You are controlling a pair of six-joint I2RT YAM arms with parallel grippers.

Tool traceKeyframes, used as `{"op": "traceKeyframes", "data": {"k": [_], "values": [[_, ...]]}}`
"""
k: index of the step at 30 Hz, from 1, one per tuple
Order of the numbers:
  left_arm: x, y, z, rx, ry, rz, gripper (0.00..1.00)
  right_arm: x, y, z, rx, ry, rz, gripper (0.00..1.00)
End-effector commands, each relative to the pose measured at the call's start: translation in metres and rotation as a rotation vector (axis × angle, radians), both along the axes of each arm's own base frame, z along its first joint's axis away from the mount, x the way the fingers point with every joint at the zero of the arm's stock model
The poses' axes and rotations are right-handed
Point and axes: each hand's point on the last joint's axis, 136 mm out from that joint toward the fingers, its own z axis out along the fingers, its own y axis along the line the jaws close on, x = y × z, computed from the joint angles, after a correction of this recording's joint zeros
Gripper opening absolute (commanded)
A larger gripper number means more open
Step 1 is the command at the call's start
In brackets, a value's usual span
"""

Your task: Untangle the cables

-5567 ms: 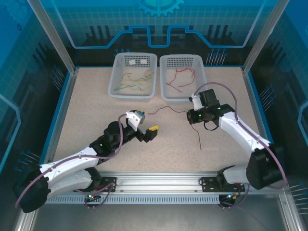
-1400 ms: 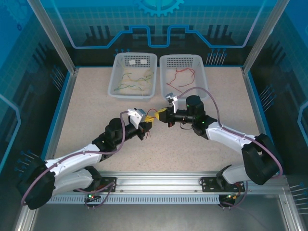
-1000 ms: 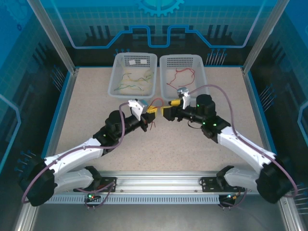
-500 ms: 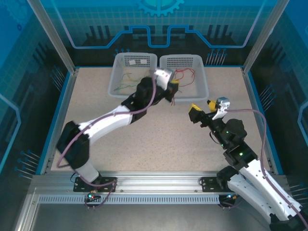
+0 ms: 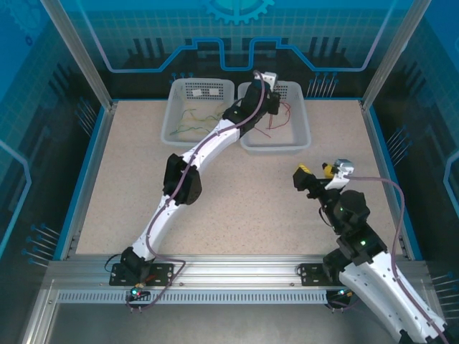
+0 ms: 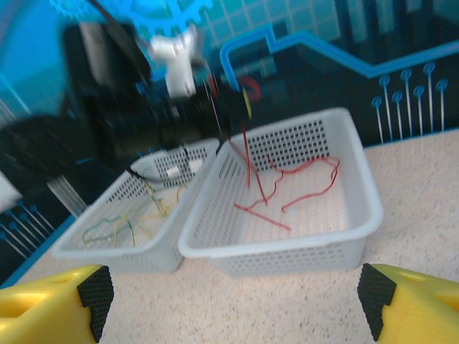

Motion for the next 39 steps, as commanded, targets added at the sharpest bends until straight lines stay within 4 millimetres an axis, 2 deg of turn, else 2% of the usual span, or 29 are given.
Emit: {"op": "traceKeyframes", "data": {"k": [1,3,4,5,7,11,13,16,18,20,22,24,27,32,34,38,39], "values": [[0.003,-0.004,0.006,-0.048,-0.005,-0.013,0.11,-0.004,-0.015,-0.005,-0.038,0.000,-0.059,0.91],[0.007,-0.003,0.007,-0.051,-0.031,-0.020,0.35,-0.007,-0.019,-0.005,-0.045,0.007,-0.071,0.91],[0.008,-0.004,0.009,-0.056,-0.041,-0.023,0.56,-0.008,-0.019,-0.005,-0.046,0.011,-0.073,0.91],[0.008,-0.005,0.012,-0.061,-0.052,-0.036,0.71,-0.008,-0.019,-0.005,-0.048,0.013,-0.070,0.91],[0.007,-0.005,0.020,-0.058,-0.068,-0.048,0.85,-0.008,-0.019,-0.005,-0.048,0.014,-0.067,0.91],[-0.008,0.000,0.051,-0.035,-0.088,-0.071,0.99,-0.006,-0.017,-0.007,-0.046,0.020,-0.063,0.91],[-0.021,0.006,0.074,-0.016,-0.111,-0.075,0.99,-0.004,-0.016,-0.010,-0.048,0.028,-0.063,0.91],[-0.056,0.019,0.112,-0.006,-0.137,-0.078,0.99,0.002,-0.014,-0.016,-0.065,0.051,-0.064,0.92],[-0.093,0.030,0.137,-0.021,-0.179,-0.101,0.99,0.009,-0.009,-0.021,-0.113,0.075,-0.047,0.92],[-0.136,0.045,0.145,-0.041,-0.232,-0.125,0.99,0.016,-0.005,-0.025,-0.171,0.101,-0.035,0.94],[-0.181,0.067,0.157,-0.103,-0.343,-0.135,0.99,0.025,-0.005,-0.028,-0.233,0.118,-0.049,0.96],[-0.222,0.100,0.143,-0.164,-0.436,-0.126,0.99,0.035,-0.016,-0.031,-0.273,0.130,-0.133,0.99],[-0.258,0.156,0.107,-0.116,-0.502,-0.002,0.99,0.050,-0.022,-0.036,-0.350,0.074,-0.191,1.00],[-0.276,0.269,0.032,0.153,-0.346,0.443,0.99,0.077,-0.029,-0.065,-0.430,0.147,-0.222,1.00],[-0.285,0.306,0.007,0.218,-0.272,0.556,0.99,0.083,-0.027,-0.081,-0.478,0.193,-0.204,1.00],[-0.298,0.349,-0.035,0.186,-0.238,0.634,0.99,0.086,-0.037,-0.097,-0.498,0.189,-0.246,1.00],[-0.301,0.358,-0.036,0.160,-0.250,0.670,0.99,0.086,-0.041,-0.100,-0.492,0.187,-0.254,1.00]]}}
